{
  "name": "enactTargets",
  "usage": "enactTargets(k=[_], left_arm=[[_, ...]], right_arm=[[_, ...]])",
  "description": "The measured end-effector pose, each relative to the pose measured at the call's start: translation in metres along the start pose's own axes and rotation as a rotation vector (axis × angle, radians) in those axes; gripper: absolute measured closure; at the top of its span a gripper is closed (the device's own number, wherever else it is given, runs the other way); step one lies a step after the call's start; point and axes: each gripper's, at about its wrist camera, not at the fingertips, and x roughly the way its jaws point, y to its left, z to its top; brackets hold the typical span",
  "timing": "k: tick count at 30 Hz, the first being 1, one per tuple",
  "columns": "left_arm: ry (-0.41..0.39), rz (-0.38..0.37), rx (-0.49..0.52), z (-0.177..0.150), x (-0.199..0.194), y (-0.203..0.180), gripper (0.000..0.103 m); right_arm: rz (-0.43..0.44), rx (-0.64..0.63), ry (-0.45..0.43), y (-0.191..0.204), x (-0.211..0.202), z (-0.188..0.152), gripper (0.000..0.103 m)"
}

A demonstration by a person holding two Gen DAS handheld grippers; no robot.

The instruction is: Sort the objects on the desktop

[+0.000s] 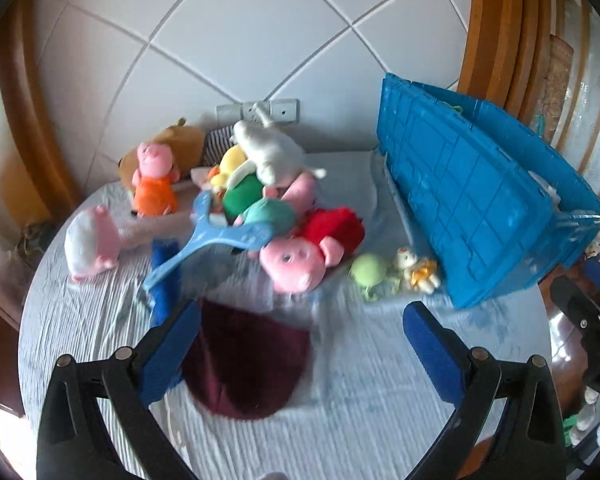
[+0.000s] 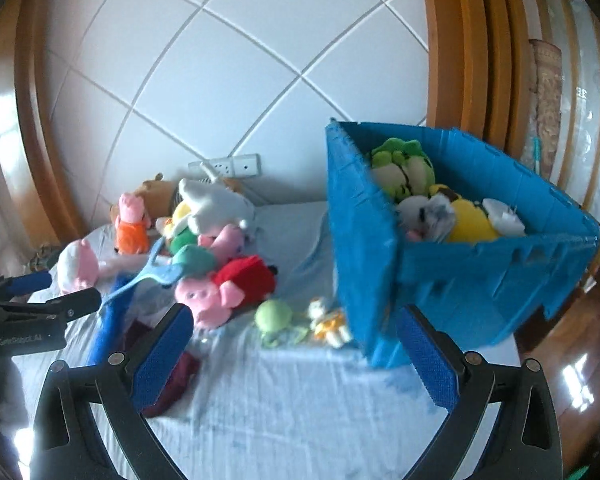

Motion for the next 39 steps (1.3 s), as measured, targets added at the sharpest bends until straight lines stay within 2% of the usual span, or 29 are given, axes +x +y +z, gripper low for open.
enactTargets(k=[5, 9, 25, 39], left_arm=[[-0.015, 0.001, -0.04, -0.02, -0.02, 0.021, 0.0], [-0.033, 0.018, -0.061, -0.029, -0.033, 0.023, 0.0], [-0.066, 0.087, -0.074, -0.049, -0.054, 0.002, 0.0], [-0.103, 0.05, -0.048, -0.051, -0.065, -0.011, 0.0]], right_arm=[[-0.012, -0.033, -0.019, 0.03, -0.018, -0.011, 0.0], [0.003, -0.059, -0.021, 0.037, -0.025, -0.014, 0.0], [0.053, -0.075, -0.022, 0.025, -0.04, -0.025, 0.0], [0.053, -0.055, -0.029, 0.014, -0.046, -0.025, 0.0]])
